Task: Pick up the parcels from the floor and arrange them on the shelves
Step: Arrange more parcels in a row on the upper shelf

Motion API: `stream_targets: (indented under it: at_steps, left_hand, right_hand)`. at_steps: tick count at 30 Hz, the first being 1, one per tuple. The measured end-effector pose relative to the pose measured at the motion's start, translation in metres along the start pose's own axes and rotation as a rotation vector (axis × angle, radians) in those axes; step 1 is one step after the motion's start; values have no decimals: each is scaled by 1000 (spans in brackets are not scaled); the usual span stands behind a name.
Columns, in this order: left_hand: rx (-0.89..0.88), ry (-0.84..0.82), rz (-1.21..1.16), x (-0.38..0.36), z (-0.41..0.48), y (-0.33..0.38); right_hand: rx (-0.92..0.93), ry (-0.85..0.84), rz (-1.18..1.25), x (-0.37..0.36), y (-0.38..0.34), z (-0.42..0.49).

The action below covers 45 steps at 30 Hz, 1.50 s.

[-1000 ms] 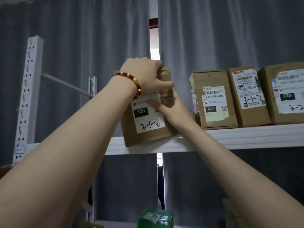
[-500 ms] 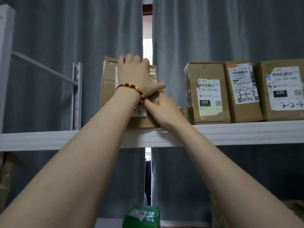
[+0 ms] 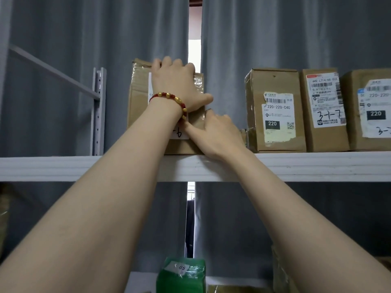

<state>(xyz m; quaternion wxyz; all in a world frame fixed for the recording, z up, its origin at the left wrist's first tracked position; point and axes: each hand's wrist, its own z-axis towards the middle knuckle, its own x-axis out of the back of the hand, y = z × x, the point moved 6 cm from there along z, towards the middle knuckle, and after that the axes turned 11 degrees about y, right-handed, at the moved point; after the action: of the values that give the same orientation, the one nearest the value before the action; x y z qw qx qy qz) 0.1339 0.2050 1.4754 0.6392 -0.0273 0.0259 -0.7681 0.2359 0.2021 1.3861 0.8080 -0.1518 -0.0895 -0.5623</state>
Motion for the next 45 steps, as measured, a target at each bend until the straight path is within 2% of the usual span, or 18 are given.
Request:
stream_targets:
  at_steps: [12,22,31,39,45]
  left_hand:
    - [20,-53,106,-22,-2,-27]
    - [15,-164,172,-32,1,-47]
    - [35,-201,123,-43,-2,-49]
    - [60,-229,134,-53,-4,-85]
    - [40,-251,109,-74,-5,-89]
  right_hand:
    - [10,-44,-102,-6,1,-1]
    - [15,-61,-120,-16,5,4]
    - [30,-86,-143,-19,7,4]
    - [70,-93,-202,-22,5,5]
    - [41,-127,-142,-19,5,19]
